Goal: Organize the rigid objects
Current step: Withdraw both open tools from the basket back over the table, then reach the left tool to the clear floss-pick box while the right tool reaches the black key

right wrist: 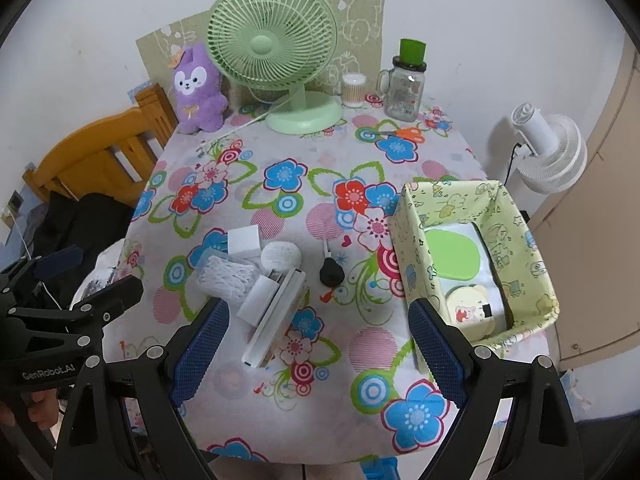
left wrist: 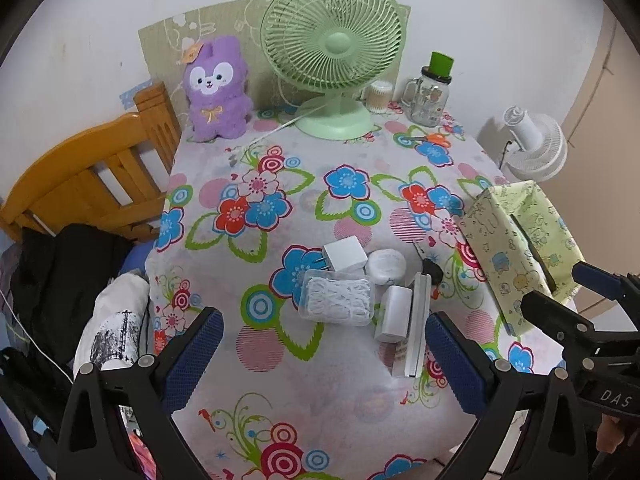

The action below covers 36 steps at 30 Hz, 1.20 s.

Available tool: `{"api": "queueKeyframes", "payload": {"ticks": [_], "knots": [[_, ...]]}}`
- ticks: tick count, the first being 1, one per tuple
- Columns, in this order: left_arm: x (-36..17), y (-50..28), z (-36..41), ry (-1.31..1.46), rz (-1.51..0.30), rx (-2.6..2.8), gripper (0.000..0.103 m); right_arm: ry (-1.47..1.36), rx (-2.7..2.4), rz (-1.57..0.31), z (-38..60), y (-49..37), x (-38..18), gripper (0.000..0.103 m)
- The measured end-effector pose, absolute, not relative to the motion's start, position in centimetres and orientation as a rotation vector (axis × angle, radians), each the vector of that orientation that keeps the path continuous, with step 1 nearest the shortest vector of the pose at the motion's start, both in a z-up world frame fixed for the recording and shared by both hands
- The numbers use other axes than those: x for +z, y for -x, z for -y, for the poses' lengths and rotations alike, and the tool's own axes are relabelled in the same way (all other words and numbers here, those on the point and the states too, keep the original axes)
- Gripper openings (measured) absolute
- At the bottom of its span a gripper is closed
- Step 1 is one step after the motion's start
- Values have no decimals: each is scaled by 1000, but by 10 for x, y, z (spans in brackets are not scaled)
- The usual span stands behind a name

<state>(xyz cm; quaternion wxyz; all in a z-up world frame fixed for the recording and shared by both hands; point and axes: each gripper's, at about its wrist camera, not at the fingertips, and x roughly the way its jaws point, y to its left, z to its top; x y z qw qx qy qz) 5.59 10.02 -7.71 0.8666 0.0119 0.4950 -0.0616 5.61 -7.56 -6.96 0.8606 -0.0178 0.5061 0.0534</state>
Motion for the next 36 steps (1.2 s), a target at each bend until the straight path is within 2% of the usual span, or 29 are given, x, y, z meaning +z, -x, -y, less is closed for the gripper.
{"api": "queueKeyframes", "payload": {"ticks": [19, 36], "knots": [[-141, -112, -85, -23, -1156, -93, 102, 92, 126, -1126, 87, -123, -134, 93], [-194, -136, -76, -74, -1261, -112, 102, 106, 94, -1253, 86, -149, -188, 87]]}}
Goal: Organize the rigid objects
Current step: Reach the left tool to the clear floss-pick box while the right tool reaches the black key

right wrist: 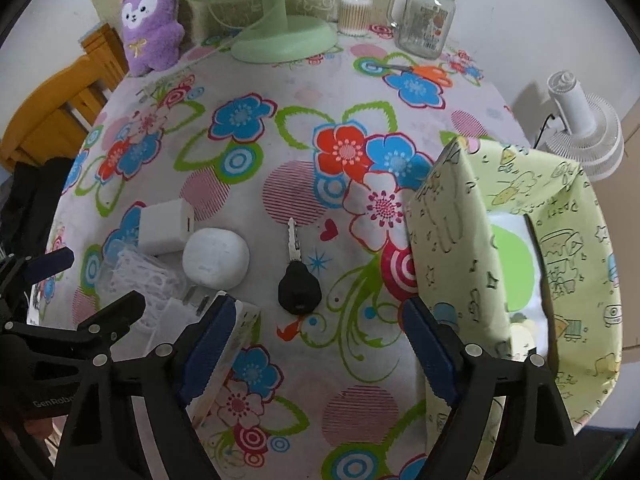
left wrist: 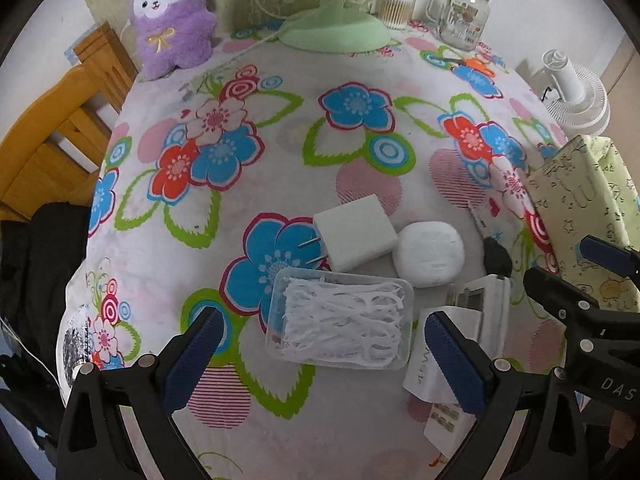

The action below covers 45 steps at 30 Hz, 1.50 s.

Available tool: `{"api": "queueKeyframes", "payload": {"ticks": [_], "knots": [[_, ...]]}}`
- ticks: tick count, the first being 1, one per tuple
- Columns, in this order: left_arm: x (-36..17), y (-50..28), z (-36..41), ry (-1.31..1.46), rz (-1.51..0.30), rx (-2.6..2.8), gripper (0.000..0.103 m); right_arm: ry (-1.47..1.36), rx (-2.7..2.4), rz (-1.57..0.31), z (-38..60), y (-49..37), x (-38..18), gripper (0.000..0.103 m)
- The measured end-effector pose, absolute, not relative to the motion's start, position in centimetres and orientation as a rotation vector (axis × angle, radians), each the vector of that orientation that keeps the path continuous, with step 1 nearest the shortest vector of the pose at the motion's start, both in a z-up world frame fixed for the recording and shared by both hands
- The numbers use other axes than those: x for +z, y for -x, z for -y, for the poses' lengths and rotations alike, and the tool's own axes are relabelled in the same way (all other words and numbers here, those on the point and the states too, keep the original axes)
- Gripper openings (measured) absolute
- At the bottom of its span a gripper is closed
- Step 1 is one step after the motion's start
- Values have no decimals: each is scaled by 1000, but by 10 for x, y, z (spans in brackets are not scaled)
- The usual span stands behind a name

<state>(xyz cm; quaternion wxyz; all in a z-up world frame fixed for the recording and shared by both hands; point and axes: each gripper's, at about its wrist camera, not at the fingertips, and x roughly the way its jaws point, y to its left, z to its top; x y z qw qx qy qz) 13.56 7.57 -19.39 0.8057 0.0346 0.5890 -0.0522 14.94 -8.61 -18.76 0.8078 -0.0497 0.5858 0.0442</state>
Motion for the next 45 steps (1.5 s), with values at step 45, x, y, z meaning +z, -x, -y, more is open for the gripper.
{"api": "queueKeyframes", "payload": {"ticks": [45], "knots": [[-245, -153, -84, -63, -1423, -121, 89, 125, 98, -1322, 78, -180, -236, 77]]}}
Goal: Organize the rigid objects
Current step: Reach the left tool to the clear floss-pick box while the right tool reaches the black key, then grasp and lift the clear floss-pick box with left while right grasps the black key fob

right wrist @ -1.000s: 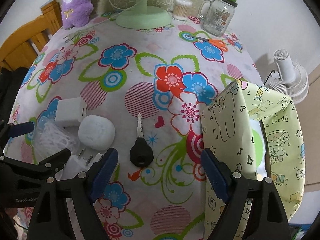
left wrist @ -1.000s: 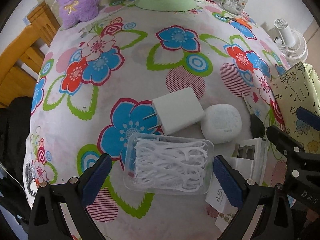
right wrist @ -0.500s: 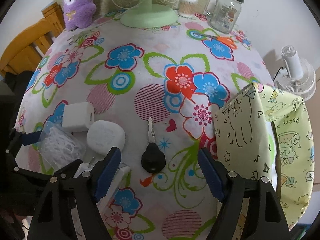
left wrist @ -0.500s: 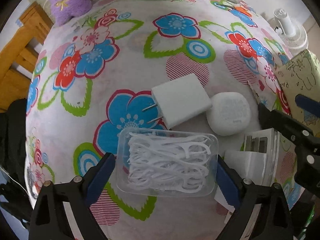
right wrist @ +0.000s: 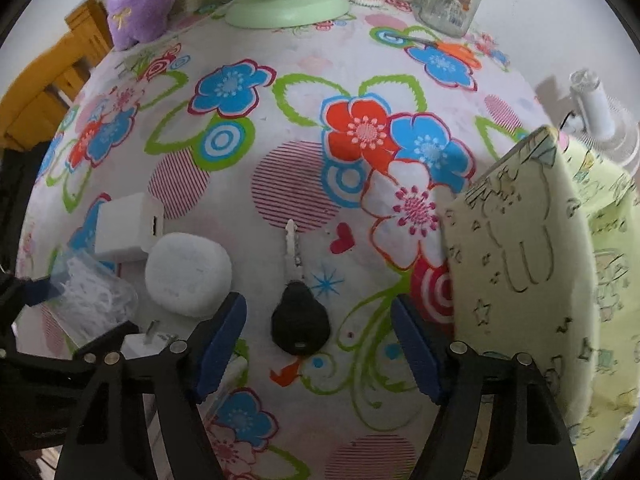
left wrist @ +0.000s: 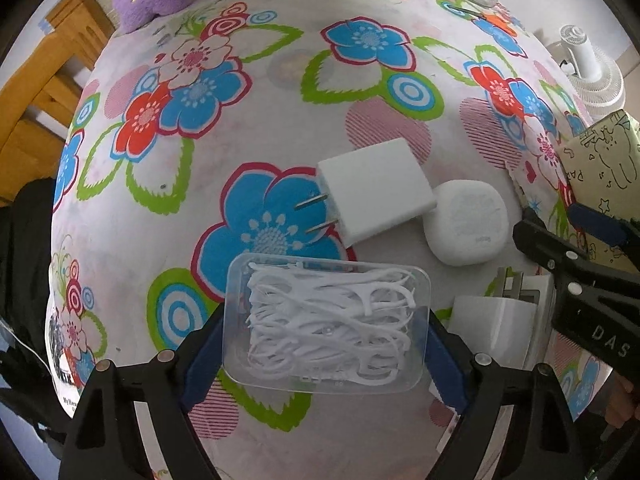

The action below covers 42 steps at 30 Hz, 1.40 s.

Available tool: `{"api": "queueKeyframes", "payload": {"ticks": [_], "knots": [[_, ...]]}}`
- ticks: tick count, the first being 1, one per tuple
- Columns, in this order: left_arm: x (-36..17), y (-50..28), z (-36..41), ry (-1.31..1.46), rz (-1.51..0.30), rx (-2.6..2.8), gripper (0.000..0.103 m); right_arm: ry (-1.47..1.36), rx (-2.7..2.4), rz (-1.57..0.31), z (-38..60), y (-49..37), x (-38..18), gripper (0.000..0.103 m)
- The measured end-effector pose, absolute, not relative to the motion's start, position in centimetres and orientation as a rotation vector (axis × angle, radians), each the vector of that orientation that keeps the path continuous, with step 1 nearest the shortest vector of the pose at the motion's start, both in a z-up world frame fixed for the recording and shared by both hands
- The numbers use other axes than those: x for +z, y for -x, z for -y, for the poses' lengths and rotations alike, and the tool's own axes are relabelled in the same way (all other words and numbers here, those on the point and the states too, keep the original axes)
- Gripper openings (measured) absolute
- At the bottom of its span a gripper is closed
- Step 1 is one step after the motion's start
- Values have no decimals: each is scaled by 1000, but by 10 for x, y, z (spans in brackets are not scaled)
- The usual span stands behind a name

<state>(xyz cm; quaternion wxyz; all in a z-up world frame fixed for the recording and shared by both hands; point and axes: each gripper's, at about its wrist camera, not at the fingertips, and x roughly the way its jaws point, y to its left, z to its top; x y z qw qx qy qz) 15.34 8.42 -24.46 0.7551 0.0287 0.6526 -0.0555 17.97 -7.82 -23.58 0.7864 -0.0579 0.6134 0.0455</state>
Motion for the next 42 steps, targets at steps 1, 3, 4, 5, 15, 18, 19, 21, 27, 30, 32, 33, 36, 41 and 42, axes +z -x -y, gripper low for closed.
{"api": "queueKeyframes", "payload": {"ticks": [1, 3, 4, 5, 15, 18, 19, 21, 27, 30, 32, 33, 36, 41, 42], "knots": [[-245, -153, -86, -59, -1427, -119, 89, 115, 98, -1326, 79, -180, -236, 77], [-245, -153, -89, -56, -1429, -118, 89, 96, 92, -1331, 82, -179, -236, 77], [-245, -153, -90, -55, -1430, -116, 89, 79, 93, -1337, 84, -178, -237, 77], [-246, -153, -90, -54, -1430, -115, 89, 57, 97, -1345, 86, -177, -238, 75], [-247, -153, -86, -44, -1430, -128, 89, 8, 148, -1355, 88, -174, -238, 61], [-245, -153, -81, -44, -1429, -132, 89, 10, 132, -1368, 90, -176, -238, 52], [-244, -153, -81, -42, -1427, -134, 89, 11, 130, -1368, 90, -176, -238, 51], [-243, -153, -78, -44, -1427, -133, 89, 45, 139, -1363, 89, -175, -238, 48], [-241, -152, -74, -54, -1423, -124, 89, 156, 130, -1335, 78, -171, -241, 36], [-240, -150, -72, -58, -1416, -123, 89, 161, 134, -1333, 78, -172, -241, 35], [-236, -149, -71, -59, -1403, -124, 89, 155, 137, -1335, 79, -171, -241, 35], [-234, -147, -71, -58, -1398, -126, 89, 150, 139, -1337, 81, -169, -240, 35], [-226, -144, -71, -58, -1383, -130, 89, 140, 141, -1344, 81, -166, -237, 35], [-212, -136, -68, -56, -1356, -142, 89, 140, 147, -1325, 75, -155, -226, 35], [-209, -133, -68, -57, -1350, -147, 89, 139, 147, -1320, 74, -154, -224, 35]]}}
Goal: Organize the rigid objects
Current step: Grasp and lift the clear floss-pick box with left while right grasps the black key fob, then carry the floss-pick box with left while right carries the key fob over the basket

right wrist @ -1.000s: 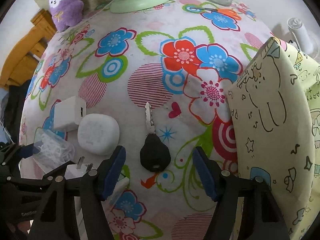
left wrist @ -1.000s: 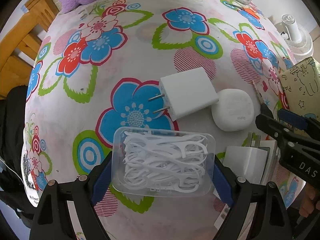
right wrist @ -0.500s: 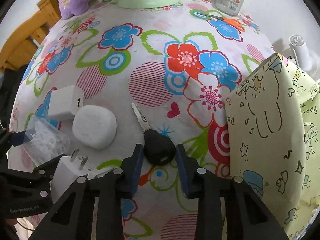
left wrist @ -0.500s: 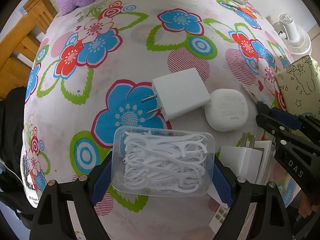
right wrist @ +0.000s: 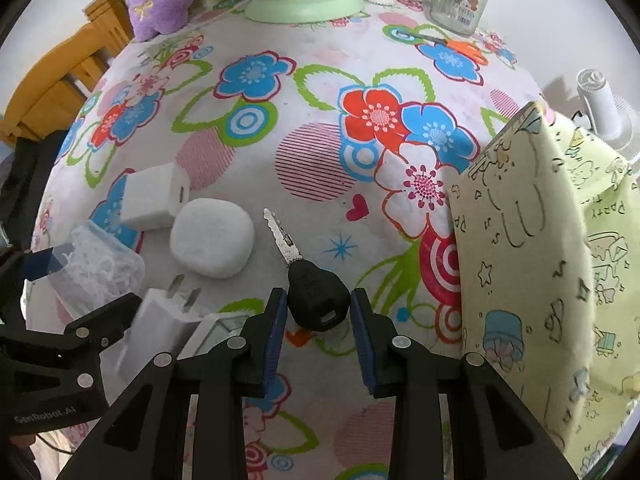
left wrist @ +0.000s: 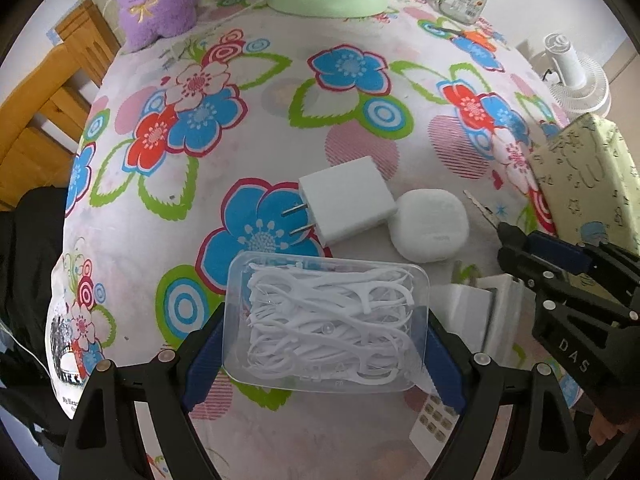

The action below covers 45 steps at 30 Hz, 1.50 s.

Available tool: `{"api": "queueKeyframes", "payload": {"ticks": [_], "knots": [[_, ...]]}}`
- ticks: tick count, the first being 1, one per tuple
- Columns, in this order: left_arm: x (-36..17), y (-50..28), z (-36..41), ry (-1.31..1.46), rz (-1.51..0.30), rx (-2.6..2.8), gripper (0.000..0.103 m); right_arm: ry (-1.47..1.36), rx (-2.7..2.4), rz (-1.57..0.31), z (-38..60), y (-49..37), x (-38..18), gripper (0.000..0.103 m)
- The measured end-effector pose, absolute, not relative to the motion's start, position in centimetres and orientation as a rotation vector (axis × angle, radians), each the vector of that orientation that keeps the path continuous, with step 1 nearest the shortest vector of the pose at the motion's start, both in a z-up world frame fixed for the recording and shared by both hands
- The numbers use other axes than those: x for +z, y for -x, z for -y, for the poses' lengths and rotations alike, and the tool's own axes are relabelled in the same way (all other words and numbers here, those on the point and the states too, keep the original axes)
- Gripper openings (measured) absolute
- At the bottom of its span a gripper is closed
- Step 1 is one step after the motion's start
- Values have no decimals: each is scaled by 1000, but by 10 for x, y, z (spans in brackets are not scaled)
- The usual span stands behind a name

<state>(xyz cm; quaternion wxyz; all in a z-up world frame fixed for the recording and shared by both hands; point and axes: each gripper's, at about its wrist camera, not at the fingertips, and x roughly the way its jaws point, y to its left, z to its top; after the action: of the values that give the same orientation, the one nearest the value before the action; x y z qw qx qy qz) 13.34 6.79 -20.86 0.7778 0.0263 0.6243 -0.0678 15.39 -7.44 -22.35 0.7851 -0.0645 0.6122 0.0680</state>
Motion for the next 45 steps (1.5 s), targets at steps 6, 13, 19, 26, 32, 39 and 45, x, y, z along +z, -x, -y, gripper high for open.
{"api": "queueKeyframes", "payload": {"ticks": [6, 13, 19, 26, 32, 39, 45], "knots": [[-189, -120, -69, -57, -1314, -175, 89, 128, 138, -1283, 72, -142, -203, 35], [-169, -110, -74, -54, -1268, -197, 89, 129, 144, -1234, 63, -127, -175, 35], [-150, -101, -75, -54, -1233, -184, 89, 126, 149, -1210, 56, -113, -158, 35], [-133, -85, -82, -69, -1201, -180, 89, 112, 140, -1182, 47, -97, -137, 35], [-119, -71, -88, -71, -1167, -194, 89, 104, 120, -1151, 40, -77, -119, 35], [-109, -58, -90, -79, -1144, -224, 89, 92, 91, -1138, 36, -55, -104, 35], [-99, -52, -86, -80, -1118, -234, 89, 86, 76, -1119, 40, -47, -94, 35]]}}
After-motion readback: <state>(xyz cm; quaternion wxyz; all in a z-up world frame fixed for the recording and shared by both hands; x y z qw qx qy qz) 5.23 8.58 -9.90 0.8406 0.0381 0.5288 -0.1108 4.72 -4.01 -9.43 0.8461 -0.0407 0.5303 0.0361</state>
